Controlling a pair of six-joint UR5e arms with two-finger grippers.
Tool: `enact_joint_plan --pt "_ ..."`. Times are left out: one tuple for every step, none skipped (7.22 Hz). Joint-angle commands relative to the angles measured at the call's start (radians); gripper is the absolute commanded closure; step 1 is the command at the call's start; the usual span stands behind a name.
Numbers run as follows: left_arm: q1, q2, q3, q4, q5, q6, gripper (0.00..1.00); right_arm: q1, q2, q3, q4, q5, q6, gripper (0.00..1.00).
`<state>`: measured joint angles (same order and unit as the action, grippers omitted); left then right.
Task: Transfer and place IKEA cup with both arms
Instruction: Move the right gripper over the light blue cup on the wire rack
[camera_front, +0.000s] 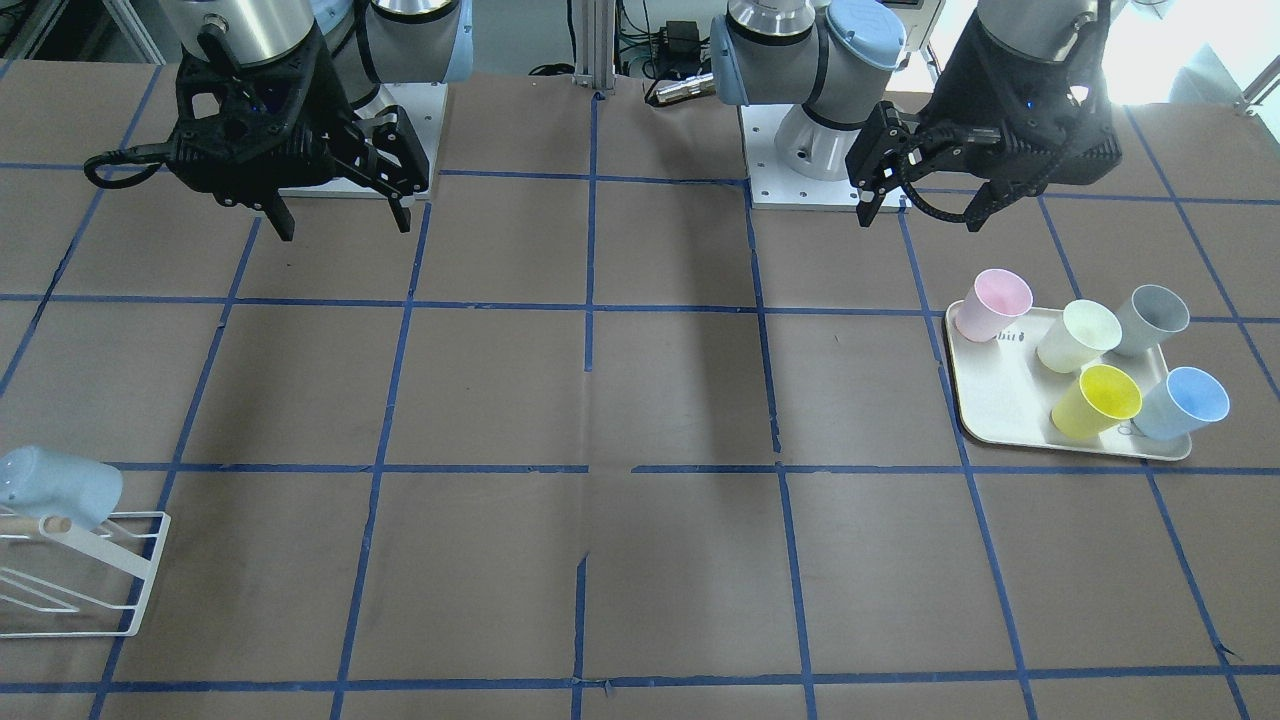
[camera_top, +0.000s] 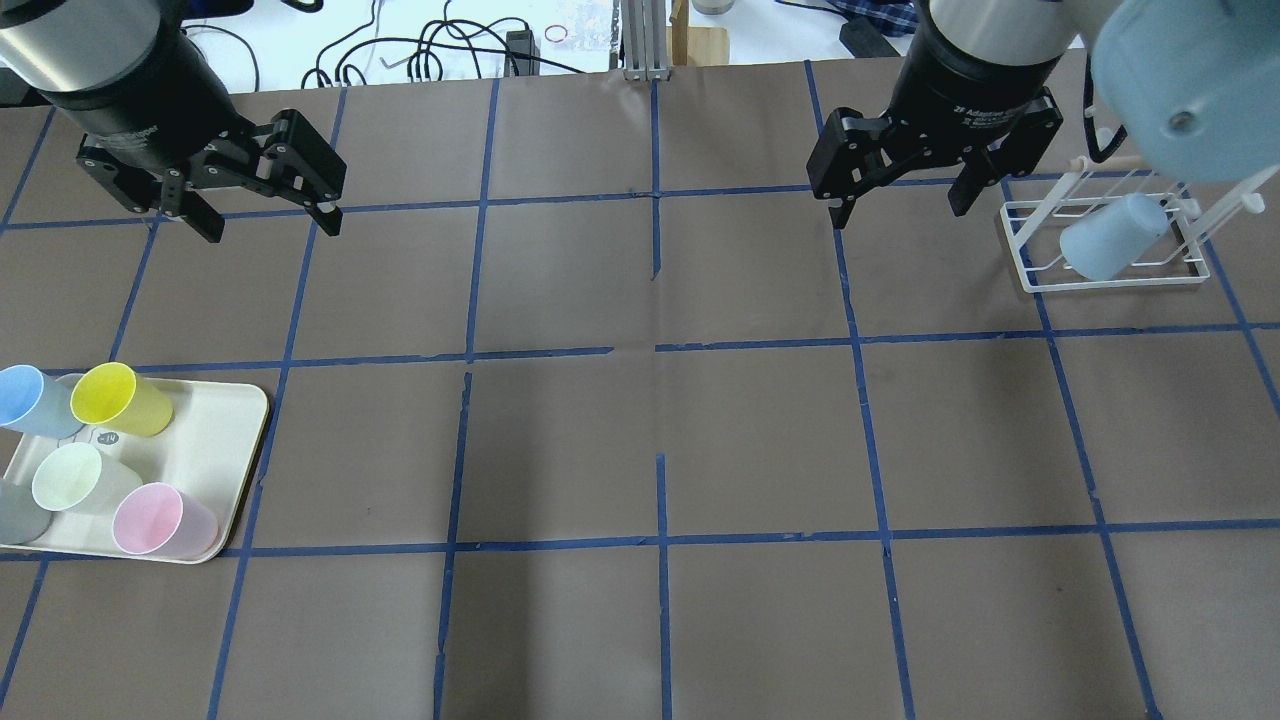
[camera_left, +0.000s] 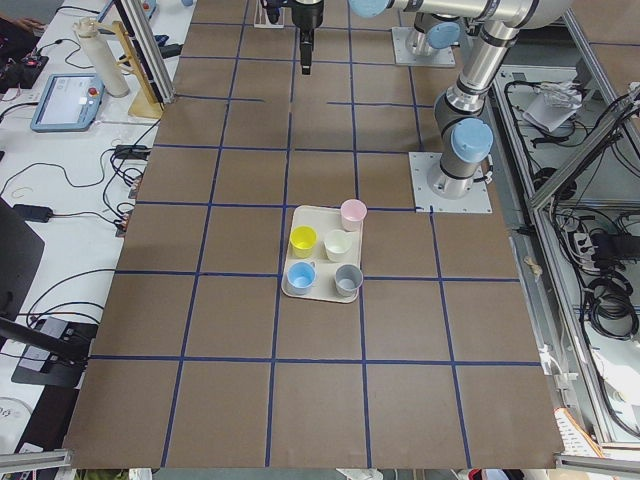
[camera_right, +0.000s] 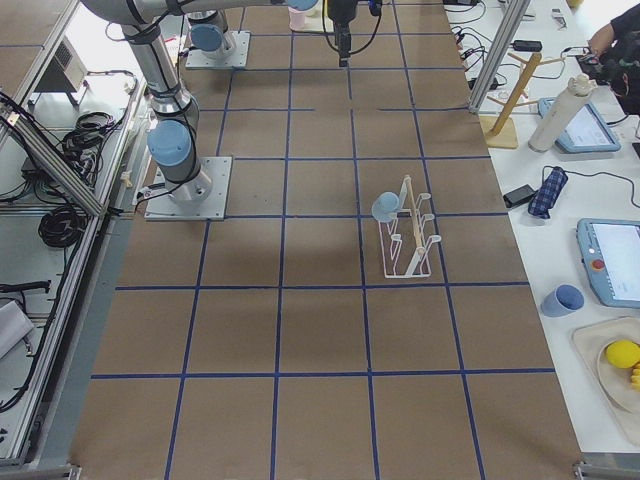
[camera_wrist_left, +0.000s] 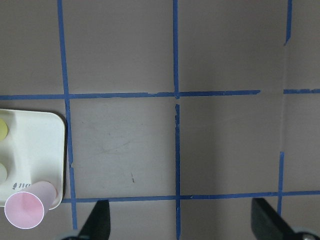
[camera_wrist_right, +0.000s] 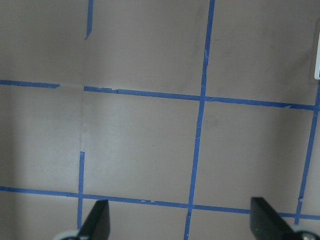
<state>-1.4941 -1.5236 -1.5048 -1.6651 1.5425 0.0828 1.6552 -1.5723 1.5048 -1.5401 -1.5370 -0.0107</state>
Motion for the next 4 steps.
enact_joint_plan --pt "0.000 0.000 0.000 0.002 0.001 0.000 0.00 0.000 0.000 0.000 0.002 0.000 0.000 0.00" --pt "0.000 -0.003 0.000 0.002 0.001 -0.003 0.00 -0.002 0.000 -0.002 0.002 -0.002 0.000 0.00" --pt "0.000 0.002 0.000 0.001 0.001 -0.003 0.00 -0.009 0.000 -0.006 -0.001 -0.002 -0.005 0.00" --pt "0.000 0.003 -0.002 0.001 0.001 -0.003 0.00 -0.038 -0.002 -0.015 -0.002 -0.009 -0.005 0.00"
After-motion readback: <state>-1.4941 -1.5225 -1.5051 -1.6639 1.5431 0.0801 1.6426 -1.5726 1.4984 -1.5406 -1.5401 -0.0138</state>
